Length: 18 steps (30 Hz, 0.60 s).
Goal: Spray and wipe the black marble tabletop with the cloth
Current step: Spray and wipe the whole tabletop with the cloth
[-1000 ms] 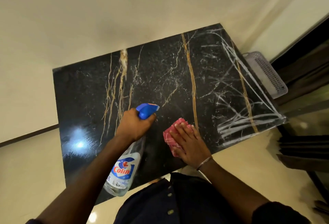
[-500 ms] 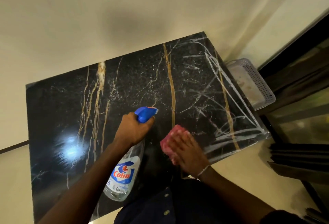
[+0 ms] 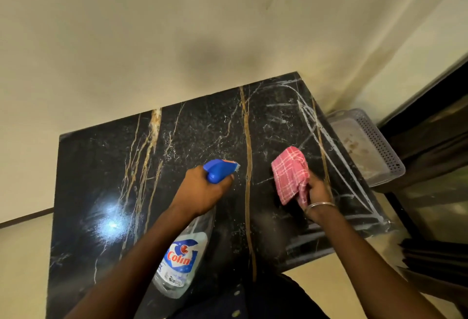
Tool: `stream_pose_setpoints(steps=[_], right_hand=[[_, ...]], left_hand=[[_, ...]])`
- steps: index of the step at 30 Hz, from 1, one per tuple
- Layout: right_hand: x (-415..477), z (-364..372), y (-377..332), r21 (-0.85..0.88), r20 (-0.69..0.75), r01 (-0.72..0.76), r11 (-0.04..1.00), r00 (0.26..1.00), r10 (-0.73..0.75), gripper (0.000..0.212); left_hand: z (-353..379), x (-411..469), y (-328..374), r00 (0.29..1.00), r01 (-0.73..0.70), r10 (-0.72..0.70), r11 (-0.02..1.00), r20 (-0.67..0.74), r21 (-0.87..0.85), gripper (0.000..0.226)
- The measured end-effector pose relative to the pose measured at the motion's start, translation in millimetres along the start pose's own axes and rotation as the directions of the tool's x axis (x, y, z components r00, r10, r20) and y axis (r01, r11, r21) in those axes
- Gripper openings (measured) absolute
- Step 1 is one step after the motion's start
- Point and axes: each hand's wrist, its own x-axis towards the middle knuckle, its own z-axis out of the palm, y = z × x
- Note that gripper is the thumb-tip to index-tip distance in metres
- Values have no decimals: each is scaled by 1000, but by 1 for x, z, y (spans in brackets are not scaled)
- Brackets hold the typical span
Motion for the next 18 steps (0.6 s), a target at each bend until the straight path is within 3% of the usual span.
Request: stream_pose_setpoints(steps=[1, 3, 9, 14, 18], right_hand=[[-9, 3, -7, 153, 50, -126, 980, 992, 120, 13], [-18, 4, -8, 208, 81, -225, 952, 974, 213, 29], [-34, 6, -6, 330, 181, -188, 925, 974, 134, 20], [-24, -5, -5, 364, 250, -214, 906, 960, 126, 38], [-24, -12, -8, 374, 397, -266, 888, 912, 107, 68]], left_hand=[[-1, 0, 4, 1000, -9, 9, 1000, 9, -15, 17], [-1, 0, 13, 999, -28, 28, 999, 30, -23, 14], [11, -8, 34, 997, -73, 72, 997, 15, 32, 12], [17, -8, 38, 999, -42, 42, 997, 14, 59, 25], [19, -6, 38, 999, -5, 8, 998, -53, 69, 24]])
